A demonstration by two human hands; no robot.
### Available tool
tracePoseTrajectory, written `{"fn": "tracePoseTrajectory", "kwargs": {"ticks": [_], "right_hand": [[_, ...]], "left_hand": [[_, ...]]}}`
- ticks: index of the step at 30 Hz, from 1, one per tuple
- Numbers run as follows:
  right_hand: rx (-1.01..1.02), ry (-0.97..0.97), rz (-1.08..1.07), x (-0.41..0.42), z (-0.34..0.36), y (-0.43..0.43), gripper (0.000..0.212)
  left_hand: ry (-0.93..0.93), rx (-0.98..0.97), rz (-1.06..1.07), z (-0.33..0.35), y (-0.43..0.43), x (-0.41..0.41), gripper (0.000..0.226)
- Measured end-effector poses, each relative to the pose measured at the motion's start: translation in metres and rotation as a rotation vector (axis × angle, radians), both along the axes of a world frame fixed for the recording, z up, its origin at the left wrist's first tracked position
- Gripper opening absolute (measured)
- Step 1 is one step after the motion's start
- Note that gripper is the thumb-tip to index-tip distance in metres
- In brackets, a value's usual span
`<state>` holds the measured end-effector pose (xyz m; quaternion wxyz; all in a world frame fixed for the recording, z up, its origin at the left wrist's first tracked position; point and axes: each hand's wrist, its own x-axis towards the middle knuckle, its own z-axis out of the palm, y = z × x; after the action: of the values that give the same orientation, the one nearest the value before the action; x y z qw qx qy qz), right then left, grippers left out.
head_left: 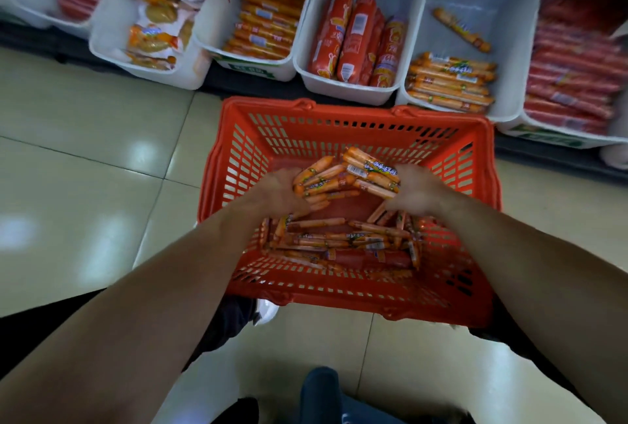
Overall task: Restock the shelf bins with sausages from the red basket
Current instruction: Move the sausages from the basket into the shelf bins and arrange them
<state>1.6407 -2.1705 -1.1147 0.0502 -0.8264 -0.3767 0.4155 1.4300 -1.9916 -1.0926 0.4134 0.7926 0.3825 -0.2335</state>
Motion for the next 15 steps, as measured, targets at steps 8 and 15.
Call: {"fn": "tracePoseTrajectory", "kwargs": {"ticks": [8,15], "right_hand": [[0.131,-0.163,0.098,0.045,0.126,0.003,0.038],[0.134,-0.379,0.159,0.116,0.193,0.004,0.038]], "left_hand": [[-0.112,0.18,-0.026,0.109,0.015,0.021,0.027],[-0.176,0.268,-0.058,0.155,0.023,0.054,0.033]]}}
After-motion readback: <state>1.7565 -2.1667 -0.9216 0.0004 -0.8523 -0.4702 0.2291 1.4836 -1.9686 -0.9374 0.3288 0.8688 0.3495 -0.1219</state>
